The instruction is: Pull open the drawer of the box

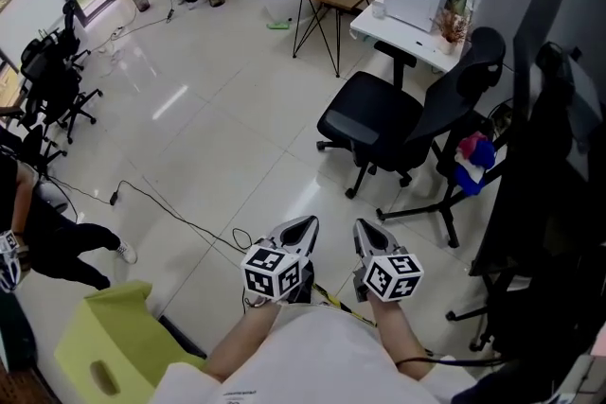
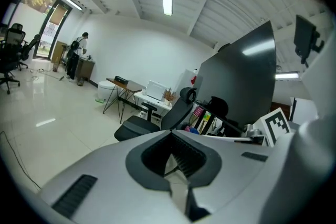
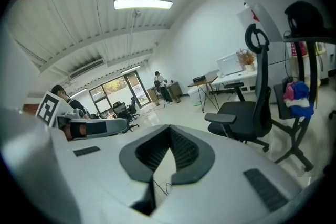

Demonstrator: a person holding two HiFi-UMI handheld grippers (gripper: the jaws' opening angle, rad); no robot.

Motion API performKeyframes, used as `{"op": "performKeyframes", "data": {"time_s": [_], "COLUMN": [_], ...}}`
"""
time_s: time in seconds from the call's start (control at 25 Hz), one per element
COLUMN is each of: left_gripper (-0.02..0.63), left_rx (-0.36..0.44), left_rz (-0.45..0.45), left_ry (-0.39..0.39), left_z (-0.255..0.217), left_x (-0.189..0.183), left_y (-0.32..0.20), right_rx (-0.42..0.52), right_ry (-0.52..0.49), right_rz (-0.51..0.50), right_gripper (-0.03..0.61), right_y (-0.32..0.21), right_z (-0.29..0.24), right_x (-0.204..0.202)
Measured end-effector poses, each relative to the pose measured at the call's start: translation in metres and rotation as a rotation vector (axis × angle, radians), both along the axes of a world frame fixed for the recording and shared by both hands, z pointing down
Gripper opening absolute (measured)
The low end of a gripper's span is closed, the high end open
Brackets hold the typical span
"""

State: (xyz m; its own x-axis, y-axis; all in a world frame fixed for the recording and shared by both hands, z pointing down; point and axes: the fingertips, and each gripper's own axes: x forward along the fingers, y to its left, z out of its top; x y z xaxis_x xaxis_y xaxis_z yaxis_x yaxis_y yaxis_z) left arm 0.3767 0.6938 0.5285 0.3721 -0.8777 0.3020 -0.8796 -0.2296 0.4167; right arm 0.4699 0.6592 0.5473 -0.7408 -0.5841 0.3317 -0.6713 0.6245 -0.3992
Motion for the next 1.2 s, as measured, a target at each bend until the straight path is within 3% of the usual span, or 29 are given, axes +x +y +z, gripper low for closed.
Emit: {"op": "performKeyframes", "data": {"time_s": [0.64, 1.0, 1.2], "left_gripper": [0.002, 0.002, 0.002], "left_rx": [0.009, 0.021, -0.012], "left_rz": [0.013, 0.035, 0.025], "left_ry": [0.015, 0.020, 0.018], "left_z": [-0.015, -0.016, -0.005], "left_x": [-0.105, -0.156, -0.180], "left_y": [-0.133, -0.174, -0.191], "right_rx": [0.019, 0.031, 0.030], "right_ry": [0.009, 0.010, 0.011], "right_rz": [-0.010, 0.016, 0.008], "right_gripper": [-0.014, -0.014, -0.014], "right_y": [-0.130, -0.176, -0.190], "right_z": [-0.020, -0.025, -0.023], "right_x": [-0.112, -0.158, -0.185]}}
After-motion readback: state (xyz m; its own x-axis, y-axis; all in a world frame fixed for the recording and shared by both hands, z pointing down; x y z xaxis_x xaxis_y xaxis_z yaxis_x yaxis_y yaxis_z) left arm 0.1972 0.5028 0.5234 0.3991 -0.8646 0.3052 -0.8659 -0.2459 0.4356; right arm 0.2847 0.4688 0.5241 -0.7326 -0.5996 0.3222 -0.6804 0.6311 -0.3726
